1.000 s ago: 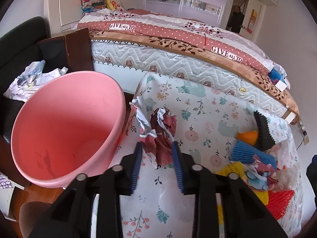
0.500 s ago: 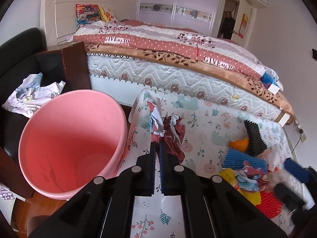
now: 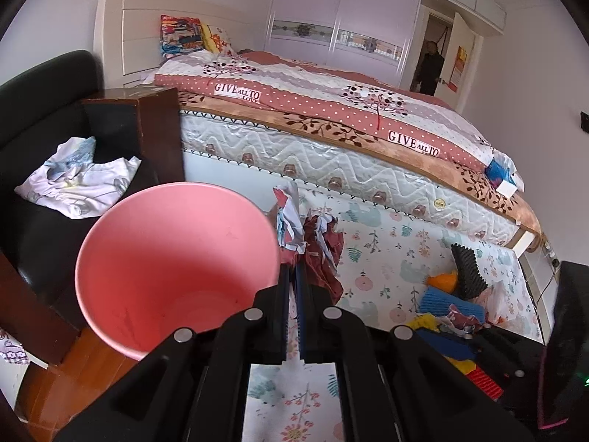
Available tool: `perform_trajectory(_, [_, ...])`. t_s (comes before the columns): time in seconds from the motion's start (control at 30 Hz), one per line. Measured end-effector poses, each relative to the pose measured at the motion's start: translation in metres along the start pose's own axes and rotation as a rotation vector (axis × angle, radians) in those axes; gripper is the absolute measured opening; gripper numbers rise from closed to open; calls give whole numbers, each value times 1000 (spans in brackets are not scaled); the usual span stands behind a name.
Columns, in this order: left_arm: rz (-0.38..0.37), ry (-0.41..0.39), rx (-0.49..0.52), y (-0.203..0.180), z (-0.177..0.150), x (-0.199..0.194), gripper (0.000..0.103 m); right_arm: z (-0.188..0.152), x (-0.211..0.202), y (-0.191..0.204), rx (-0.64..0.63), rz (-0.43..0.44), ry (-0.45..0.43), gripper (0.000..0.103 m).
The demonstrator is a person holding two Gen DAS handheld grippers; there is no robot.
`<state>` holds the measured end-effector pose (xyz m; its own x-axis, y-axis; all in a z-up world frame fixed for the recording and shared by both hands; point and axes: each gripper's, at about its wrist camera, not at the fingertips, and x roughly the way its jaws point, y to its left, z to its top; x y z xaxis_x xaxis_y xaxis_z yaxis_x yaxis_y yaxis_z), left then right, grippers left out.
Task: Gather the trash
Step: 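Carry the paper to the pink bucket with the left gripper while the right gripper grasps a clear plastic bag, then open both grippers over the pink bucket to drop paper and plastic bag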
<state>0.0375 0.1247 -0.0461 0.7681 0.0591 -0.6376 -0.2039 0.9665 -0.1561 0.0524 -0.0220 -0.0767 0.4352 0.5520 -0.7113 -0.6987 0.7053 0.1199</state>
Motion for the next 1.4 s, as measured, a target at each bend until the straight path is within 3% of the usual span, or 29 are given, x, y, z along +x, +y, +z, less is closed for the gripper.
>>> perform_trajectory(0.17, [1, -4, -1, 9, -1, -5, 3, 0, 24, 5, -48, -42, 57, 61])
perform_trajectory(0.23, [-3, -8, -3, 12, -1, -7, 3, 0, 30, 5, -51, -53, 67, 48])
perform_trajectory(0.47, [-24, -31, -18, 18, 2, -13, 3, 2, 24, -1, 2, -67, 57, 28])
perform_trajectory(0.73, [-17, -63, -30, 36, 8, -25, 3, 17, -2, 2, 64, -57, -23, 27])
perform_trajectory(0.87, [23, -83, -40, 54, 10, -33, 3, 37, -6, 8, 96, -16, -68, 27])
perform_trajectory(1.1, [123, -57, -96, 95, 8, -33, 3, 75, 18, 28, 135, 88, -82, 27])
perform_trajectory(1.4, [193, -37, -150, 125, 5, -25, 3, 96, 48, 58, 106, 95, -86, 27])
